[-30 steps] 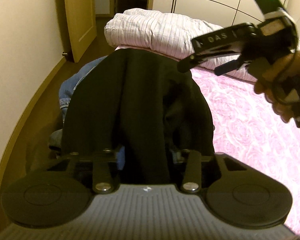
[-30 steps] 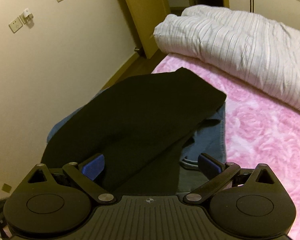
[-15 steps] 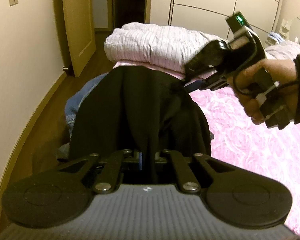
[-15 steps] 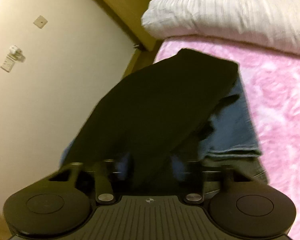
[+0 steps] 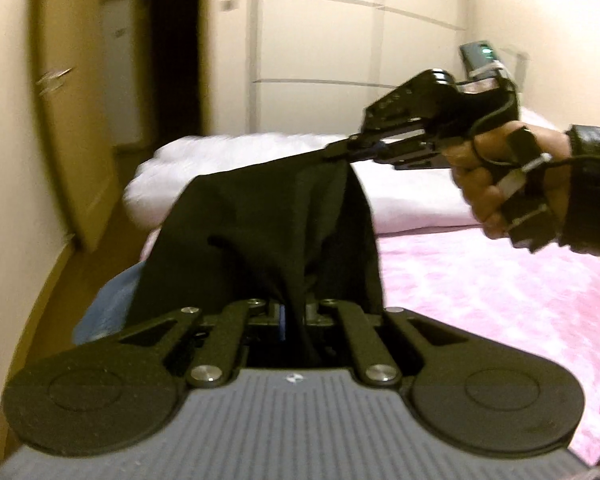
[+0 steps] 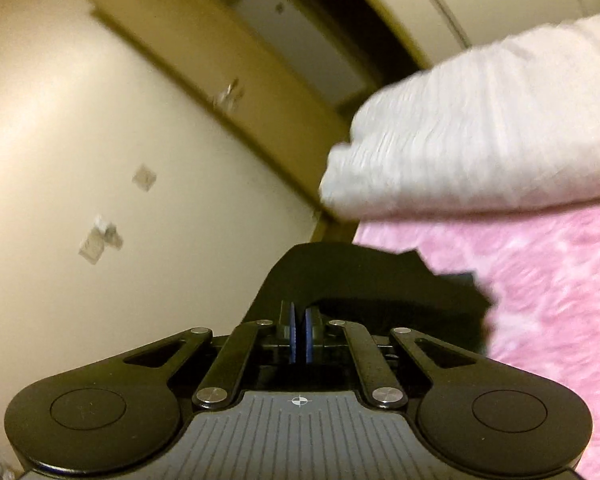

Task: Fold clothes

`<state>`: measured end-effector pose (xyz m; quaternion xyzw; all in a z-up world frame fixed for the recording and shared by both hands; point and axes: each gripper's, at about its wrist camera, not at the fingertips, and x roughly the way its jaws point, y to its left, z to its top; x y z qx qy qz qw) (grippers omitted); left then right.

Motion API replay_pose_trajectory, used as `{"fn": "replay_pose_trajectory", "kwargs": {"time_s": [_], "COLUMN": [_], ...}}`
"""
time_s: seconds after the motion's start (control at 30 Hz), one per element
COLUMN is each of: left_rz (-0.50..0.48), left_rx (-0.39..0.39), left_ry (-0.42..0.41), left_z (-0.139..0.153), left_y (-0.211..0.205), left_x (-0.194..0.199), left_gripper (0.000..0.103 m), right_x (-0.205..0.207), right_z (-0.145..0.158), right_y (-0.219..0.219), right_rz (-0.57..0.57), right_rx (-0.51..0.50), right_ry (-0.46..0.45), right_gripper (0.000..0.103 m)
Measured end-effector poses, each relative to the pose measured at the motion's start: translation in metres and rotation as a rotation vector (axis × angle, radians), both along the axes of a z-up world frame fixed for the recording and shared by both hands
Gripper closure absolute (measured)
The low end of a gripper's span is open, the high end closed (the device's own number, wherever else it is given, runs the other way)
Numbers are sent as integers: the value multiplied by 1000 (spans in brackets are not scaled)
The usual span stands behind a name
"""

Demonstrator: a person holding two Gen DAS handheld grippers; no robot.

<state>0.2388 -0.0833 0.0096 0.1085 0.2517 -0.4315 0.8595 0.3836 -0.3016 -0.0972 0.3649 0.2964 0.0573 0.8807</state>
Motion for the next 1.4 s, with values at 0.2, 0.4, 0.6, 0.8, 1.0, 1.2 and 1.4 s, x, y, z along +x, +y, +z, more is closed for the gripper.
{"fn": "replay_pose_trajectory", "kwargs": {"time_s": [0.2,0.4,0.6,0.8,1.0,1.2,1.4], "left_rz": [-209,-389,-485,-455,-328,-27,332], "left_rx": [-57,-62,-14,103,158,326,304], "left_ry": [23,58,137,335,420,359,516], "left_z": [8,-6,-46,-117,-140,-164,-222], "left_y": [-74,-179,-288,-376,-378,-317,-237], "left_x": [-62,-136,-225,-298,-308,-251,-177], "left_gripper": [100,100,100,95,66,62,46], "right_x": [-105,-235,-353,-441,-507,-484,-378], "right_z": [33,58,48,15,-28,-40,-84], "right_y": [-79,-170,-255,-338,-399,-381,-265], "right_rz": [-184,-392,-519,-519,-565,-335,112], "right_rx": [-31,-92,-124,-173,-193,-277,-362], "right_ry": [-31,-27,25,144,406,383,329], "right_gripper": [100,100,100,100,85,44,41]}}
